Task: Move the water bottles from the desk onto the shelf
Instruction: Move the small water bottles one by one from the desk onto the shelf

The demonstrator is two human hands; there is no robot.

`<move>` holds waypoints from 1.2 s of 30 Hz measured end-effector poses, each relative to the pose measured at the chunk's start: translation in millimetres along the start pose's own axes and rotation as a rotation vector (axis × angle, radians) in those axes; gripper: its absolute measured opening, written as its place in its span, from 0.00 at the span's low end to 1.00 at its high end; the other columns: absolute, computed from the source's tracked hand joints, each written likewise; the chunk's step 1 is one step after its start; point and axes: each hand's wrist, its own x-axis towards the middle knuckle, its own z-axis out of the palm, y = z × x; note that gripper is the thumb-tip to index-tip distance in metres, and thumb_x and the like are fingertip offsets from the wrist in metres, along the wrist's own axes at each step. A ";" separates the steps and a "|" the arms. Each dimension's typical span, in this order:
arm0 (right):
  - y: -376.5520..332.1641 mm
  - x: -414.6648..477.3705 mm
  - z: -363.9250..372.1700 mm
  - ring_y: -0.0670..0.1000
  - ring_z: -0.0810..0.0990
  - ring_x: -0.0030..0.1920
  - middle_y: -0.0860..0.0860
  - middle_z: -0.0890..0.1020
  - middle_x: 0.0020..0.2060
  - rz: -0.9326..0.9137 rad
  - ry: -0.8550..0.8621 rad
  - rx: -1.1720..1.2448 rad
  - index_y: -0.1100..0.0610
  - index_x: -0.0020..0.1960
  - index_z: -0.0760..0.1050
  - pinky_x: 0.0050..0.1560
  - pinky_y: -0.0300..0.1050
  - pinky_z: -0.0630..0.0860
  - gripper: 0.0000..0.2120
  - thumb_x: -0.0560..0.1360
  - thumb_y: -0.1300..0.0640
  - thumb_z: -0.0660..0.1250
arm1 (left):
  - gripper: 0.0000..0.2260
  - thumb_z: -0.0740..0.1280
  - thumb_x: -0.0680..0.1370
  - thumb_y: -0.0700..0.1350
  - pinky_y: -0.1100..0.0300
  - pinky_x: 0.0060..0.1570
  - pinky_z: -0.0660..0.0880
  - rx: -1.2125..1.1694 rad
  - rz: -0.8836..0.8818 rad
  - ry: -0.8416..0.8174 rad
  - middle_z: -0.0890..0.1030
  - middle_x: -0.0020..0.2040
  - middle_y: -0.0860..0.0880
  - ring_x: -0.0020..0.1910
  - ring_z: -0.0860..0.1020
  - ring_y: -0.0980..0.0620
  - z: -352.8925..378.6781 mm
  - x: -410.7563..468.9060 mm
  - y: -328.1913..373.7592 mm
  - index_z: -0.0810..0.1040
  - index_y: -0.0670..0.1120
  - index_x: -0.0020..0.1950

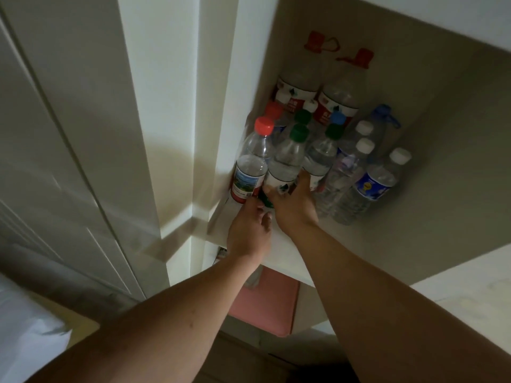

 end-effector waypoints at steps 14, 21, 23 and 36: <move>36.7 -74.8 -65.0 0.51 0.81 0.60 0.49 0.78 0.66 0.117 -0.146 -0.165 0.46 0.78 0.66 0.38 0.34 0.72 0.32 0.78 0.44 0.75 | 0.07 0.65 0.82 0.42 0.57 0.38 0.67 0.114 0.044 -0.162 0.75 0.41 0.52 0.39 0.73 0.57 -11.7 -29.8 39.8 0.70 0.51 0.48; 59.3 -169.3 -173.3 0.49 0.74 0.37 0.48 0.77 0.37 0.156 -0.076 -0.237 0.50 0.41 0.70 0.38 0.48 0.74 0.11 0.74 0.60 0.72 | 0.10 0.62 0.73 0.39 0.47 0.34 0.63 -0.050 0.167 -0.565 0.70 0.32 0.51 0.32 0.65 0.54 34.9 -134.7 120.7 0.64 0.51 0.37; 81.1 -200.9 -215.7 0.48 0.72 0.35 0.47 0.75 0.35 0.221 -0.030 -0.229 0.51 0.39 0.68 0.37 0.47 0.72 0.14 0.72 0.63 0.71 | 0.05 0.60 0.70 0.42 0.41 0.34 0.64 -0.099 0.221 -0.753 0.72 0.33 0.49 0.34 0.67 0.50 69.3 -172.7 138.5 0.66 0.50 0.37; 310.0 -404.0 -478.2 0.50 0.68 0.34 0.49 0.73 0.35 0.673 0.466 -0.247 0.53 0.39 0.67 0.34 0.46 0.70 0.12 0.72 0.66 0.66 | 0.12 0.70 0.80 0.43 0.56 0.34 0.67 0.070 0.394 -1.160 0.76 0.35 0.50 0.33 0.72 0.49 324.3 -393.0 263.5 0.69 0.49 0.41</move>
